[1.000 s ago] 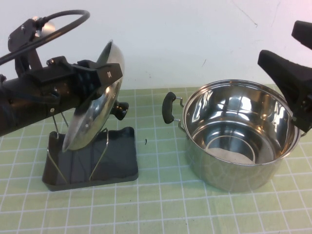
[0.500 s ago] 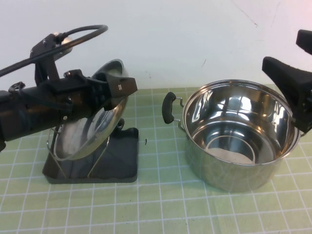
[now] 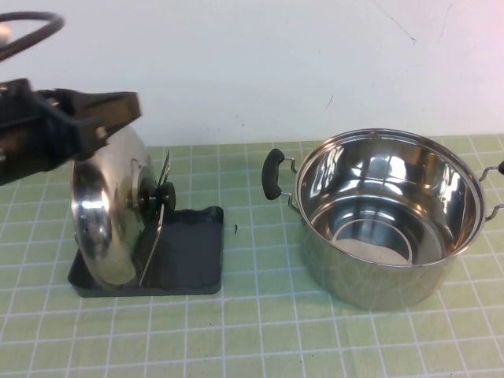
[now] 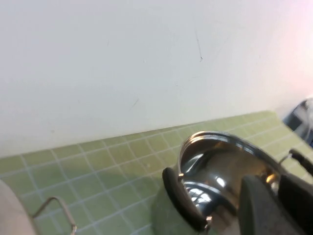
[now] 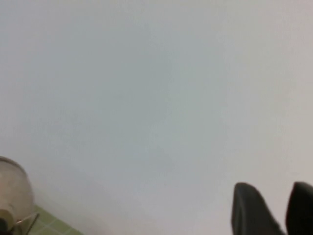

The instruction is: Put pot lid on rack

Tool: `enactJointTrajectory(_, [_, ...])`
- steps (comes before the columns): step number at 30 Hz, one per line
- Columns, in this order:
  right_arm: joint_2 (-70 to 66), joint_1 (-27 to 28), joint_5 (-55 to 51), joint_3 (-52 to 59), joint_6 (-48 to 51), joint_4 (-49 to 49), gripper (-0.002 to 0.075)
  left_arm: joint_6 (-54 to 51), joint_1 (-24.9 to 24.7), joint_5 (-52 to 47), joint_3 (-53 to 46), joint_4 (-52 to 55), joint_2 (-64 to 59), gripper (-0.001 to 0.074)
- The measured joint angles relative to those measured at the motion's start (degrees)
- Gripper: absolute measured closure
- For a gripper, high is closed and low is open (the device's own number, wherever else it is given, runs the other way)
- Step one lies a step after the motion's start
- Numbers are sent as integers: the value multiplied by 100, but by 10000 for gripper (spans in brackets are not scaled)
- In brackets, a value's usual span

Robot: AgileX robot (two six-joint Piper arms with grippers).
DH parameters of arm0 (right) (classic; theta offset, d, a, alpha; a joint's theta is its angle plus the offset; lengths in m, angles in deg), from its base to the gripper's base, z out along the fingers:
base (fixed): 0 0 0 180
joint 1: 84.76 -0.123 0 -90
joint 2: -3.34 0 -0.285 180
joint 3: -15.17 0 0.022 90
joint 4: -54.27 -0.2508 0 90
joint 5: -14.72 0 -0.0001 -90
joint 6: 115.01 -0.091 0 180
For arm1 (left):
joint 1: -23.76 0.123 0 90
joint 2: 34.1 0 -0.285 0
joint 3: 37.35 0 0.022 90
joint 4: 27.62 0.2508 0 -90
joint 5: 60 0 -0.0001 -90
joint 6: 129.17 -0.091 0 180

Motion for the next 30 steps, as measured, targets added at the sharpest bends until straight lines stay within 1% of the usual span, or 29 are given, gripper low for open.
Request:
enactJointTrajectory(2, [290,0,-403,21,-91,0,592,161,187,-146,0,613,415,706])
enactJointTrajectory(6, [1071,0,-769,292,-199,0,680,805,343,-213,0,2083,1348,729])
enactJointTrajectory(10, [1983,0,-772,768,-242,0,716,1749,347,-41,-191,3500,2398,732])
enactJointTrajectory(13, [2524,0,-789,1096,-264,0,723,2291,347,84,-594,4211,3275,733])
enactJointTrajectory(18, [3032,0,-811,1484,-285,0,727,3213,356,104,-1580,4910,4638,733])
enactJointTrajectory(23, [3068,0,-833,1641,-296,0,727,3962,374,94,-2562,5518,5737,734])
enactJointTrajectory(30, [3068,0,-833,1652,-296,0,727,4127,374,49,-3350,5482,6620,734])
